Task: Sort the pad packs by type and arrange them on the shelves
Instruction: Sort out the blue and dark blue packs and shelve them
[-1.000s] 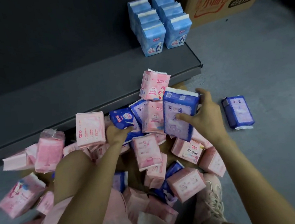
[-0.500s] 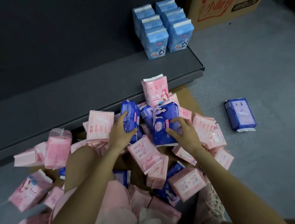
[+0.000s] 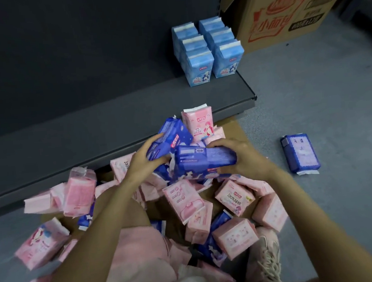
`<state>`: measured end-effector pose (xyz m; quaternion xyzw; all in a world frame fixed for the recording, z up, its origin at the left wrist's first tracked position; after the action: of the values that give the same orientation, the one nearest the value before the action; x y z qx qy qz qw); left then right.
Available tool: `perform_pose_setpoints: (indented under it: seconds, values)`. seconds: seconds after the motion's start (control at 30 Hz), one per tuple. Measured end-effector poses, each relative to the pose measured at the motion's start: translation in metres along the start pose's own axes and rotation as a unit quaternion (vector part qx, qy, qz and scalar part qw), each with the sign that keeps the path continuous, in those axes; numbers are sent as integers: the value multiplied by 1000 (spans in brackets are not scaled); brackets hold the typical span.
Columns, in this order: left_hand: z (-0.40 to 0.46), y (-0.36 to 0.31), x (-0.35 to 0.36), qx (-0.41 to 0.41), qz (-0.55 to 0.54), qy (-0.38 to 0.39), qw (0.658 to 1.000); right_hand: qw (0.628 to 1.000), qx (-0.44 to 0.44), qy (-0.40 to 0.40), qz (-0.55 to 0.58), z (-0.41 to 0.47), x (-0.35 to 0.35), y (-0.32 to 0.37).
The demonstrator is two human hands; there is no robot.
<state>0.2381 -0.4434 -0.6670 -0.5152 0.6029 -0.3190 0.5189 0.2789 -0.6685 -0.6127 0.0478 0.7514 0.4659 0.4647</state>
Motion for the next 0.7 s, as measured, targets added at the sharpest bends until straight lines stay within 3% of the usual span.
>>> perform_pose_setpoints:
  seconds: [0.1,0.2,0.47,0.63,0.7]
  values:
    - [-2,-31,14,64,25,90,994,993,-84,32,-75,15,-7,29]
    - [-8,-46,24,90,44,154,983,993,-56,39,-95,19,-18,28]
    - [-22,-67,42,24,-31,211,977,998,-21,-2,-61,6,-30,22]
    - [-20,-105,44,133,210,184,951,998,-24,-57,0,5,-55,33]
    - [-21,-126,42,173,251,169,937,996,-25,-86,26,2,-69,41]
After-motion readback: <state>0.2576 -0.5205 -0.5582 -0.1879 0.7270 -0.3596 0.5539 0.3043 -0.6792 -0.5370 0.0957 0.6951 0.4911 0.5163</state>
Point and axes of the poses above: each hand's wrist, its own z-axis towards the middle knuckle, its own x-axis out of the palm, y = z × x, the point moved 10 cm from there along z, towards the middle knuckle, and after that the axes turned 2 degrees about x, right-handed, at the moved point
